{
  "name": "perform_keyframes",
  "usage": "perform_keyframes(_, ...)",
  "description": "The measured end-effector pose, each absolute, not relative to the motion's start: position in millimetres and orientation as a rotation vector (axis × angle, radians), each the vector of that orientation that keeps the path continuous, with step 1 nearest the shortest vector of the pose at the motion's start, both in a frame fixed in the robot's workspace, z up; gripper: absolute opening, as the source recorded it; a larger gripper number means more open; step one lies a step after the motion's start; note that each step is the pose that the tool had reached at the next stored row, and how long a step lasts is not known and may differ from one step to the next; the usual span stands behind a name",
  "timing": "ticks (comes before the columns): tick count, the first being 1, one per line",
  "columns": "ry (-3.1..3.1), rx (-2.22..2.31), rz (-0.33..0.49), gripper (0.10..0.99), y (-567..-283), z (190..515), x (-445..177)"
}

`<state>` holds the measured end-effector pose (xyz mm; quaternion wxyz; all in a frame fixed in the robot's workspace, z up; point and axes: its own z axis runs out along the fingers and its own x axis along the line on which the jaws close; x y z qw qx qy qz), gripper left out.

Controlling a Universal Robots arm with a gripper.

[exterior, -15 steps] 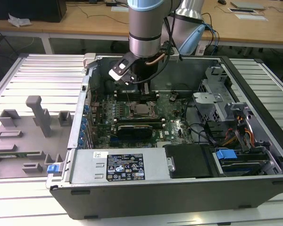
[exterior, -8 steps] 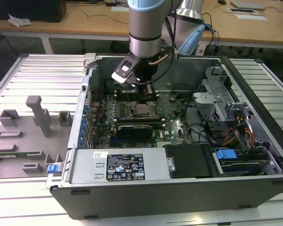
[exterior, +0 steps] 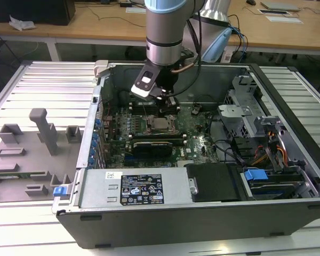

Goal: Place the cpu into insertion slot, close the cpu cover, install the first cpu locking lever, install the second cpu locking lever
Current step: 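Close the cpu cover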

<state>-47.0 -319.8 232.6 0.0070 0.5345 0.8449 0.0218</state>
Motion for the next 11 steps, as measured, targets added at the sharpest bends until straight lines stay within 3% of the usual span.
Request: perform_keyframes(11,2.824,1.353,0.068,0.106,-319.8,232.2,-47.0)
